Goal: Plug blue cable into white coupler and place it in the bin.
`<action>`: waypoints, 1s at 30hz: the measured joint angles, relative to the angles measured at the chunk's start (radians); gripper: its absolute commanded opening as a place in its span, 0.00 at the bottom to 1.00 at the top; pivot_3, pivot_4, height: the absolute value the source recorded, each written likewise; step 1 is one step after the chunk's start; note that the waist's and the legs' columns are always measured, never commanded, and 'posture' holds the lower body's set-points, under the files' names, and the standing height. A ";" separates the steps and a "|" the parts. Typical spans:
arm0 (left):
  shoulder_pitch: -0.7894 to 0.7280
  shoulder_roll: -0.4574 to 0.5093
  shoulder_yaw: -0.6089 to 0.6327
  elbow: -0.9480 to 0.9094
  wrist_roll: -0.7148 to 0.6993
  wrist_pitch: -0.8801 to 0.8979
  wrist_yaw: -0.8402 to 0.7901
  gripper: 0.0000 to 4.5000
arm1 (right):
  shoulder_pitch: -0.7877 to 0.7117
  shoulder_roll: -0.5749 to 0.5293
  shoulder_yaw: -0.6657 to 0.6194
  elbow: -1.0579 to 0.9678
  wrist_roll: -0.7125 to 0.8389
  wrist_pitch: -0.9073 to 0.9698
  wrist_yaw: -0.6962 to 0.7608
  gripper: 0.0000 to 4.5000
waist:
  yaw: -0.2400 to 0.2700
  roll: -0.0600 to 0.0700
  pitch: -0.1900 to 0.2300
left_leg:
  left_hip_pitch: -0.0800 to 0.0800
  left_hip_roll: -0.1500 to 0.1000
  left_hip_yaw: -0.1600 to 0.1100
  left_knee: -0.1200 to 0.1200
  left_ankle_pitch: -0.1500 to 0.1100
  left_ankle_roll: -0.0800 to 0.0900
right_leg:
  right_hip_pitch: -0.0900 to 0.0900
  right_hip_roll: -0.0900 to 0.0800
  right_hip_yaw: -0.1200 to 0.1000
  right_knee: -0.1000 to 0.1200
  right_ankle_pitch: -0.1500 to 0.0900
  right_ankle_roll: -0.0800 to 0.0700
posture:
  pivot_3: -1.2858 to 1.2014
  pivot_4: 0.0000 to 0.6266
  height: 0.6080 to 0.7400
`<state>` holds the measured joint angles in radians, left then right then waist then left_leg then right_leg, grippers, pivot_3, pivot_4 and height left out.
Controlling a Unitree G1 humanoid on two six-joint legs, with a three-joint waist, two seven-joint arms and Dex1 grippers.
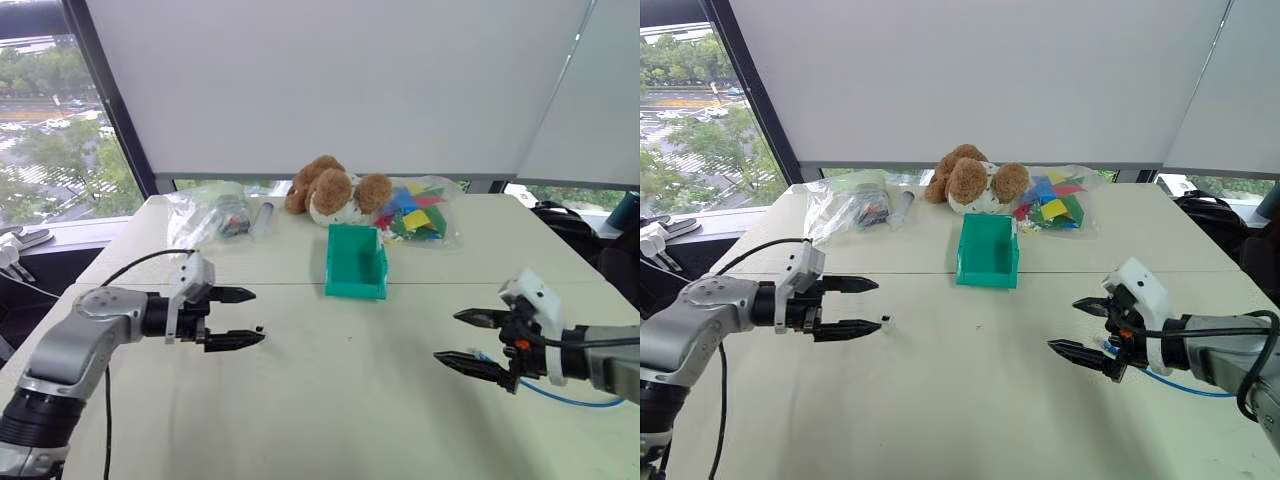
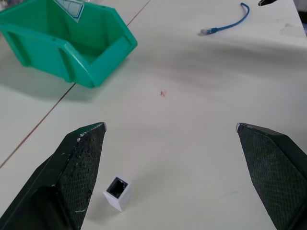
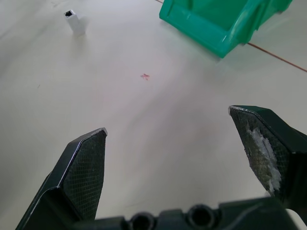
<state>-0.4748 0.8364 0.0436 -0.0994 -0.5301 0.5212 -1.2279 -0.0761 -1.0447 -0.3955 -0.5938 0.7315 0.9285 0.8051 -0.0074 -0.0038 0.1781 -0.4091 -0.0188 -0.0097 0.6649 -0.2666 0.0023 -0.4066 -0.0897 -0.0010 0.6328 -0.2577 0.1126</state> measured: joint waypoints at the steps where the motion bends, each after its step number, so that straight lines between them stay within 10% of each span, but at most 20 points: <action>1: -0.001 -0.002 0.000 0.000 -0.001 0.000 0.000 1.00 | 0.002 0.000 -0.003 -0.001 0.000 0.000 0.000 0.99 | 0.000 0.000 0.000 | 0.000 0.000 0.000 0.000 0.000 0.000 | 0.000 0.000 0.000 0.000 0.000 0.000 | 0.52 0.24 1.00; 30: -0.021 -0.070 -0.027 -0.003 -0.004 0.015 0.035 1.00 | 0.166 -0.008 -0.048 0.067 -0.129 -0.052 0.003 0.99 | 0.005 0.000 0.000 | 0.000 0.000 0.001 0.000 0.000 0.000 | 0.001 0.000 0.000 0.000 0.000 0.000 | 0.52 0.24 1.00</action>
<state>-0.4961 0.7668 0.0163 -0.1019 -0.5341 0.5364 -1.1927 0.0899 -1.0530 -0.4430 -0.5273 0.6022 0.8762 0.8084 -0.0025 -0.0039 0.1780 -0.4090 -0.0193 -0.0091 0.6651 -0.2666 0.0023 -0.4060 -0.0893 -0.0009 0.6327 -0.2577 0.1128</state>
